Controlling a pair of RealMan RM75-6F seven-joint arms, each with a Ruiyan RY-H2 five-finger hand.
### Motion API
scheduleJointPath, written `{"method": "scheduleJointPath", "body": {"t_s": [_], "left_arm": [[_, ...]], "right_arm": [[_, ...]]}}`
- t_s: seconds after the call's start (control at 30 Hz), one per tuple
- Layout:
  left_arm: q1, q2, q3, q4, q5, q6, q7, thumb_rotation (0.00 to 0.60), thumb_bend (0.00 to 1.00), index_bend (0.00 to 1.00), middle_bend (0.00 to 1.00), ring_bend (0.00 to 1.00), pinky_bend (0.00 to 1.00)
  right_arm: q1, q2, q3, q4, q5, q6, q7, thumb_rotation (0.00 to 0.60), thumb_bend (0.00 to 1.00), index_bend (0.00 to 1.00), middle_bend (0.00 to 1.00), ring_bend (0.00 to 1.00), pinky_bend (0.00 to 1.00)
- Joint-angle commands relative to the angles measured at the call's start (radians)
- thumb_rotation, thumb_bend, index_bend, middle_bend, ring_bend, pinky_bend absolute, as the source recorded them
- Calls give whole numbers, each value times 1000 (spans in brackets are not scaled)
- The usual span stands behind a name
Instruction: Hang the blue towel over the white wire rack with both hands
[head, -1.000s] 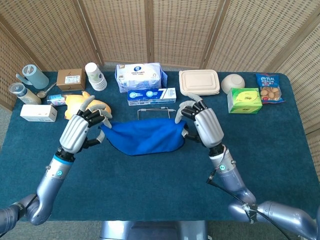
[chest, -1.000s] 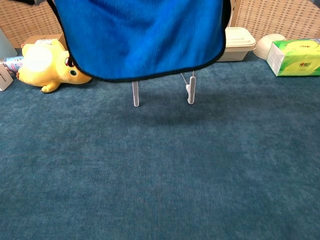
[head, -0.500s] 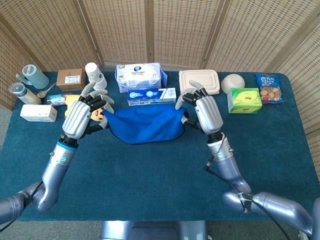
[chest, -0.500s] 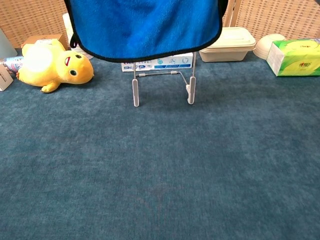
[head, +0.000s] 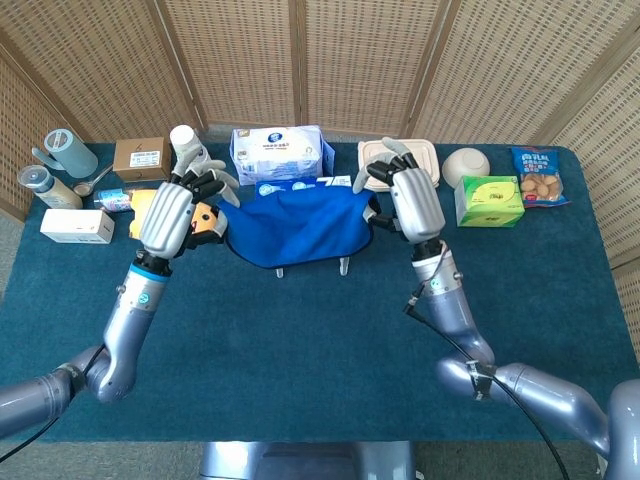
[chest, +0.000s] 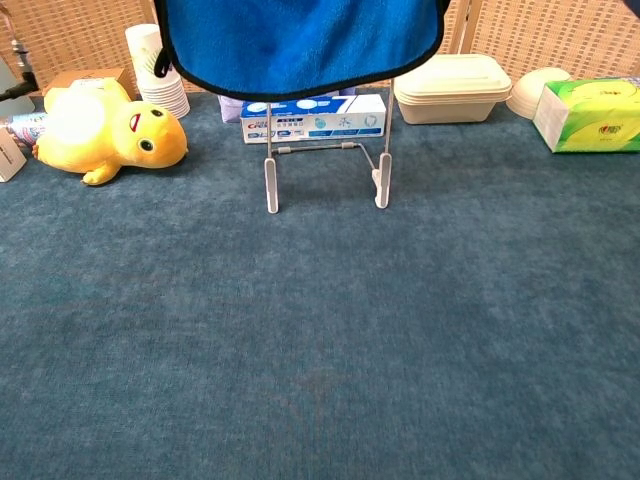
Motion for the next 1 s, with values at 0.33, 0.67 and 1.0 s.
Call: {"method": "scheduleJointPath", "body": {"t_s": [0.33, 0.67, 1.0], "left_arm": [[-71, -77, -31, 159, -54, -60, -35, 600, 622, 818, 427, 261, 18], [-106, -141, -11, 282, -65, -99, -75, 600, 620, 818, 428, 261, 16], [-124, -198, 19, 385, -57, -124, -118, 600, 619, 817, 427, 260, 14]], "right_arm": [[58, -49, -2, 139, 32, -50, 19, 600, 454, 1000, 560, 360, 180], [84, -92, -19, 242, 54, -82, 42, 600, 453, 1000, 560, 361, 180], [101, -134, -45, 338, 52, -99, 66, 600, 453, 1000, 559, 360, 179]]}}
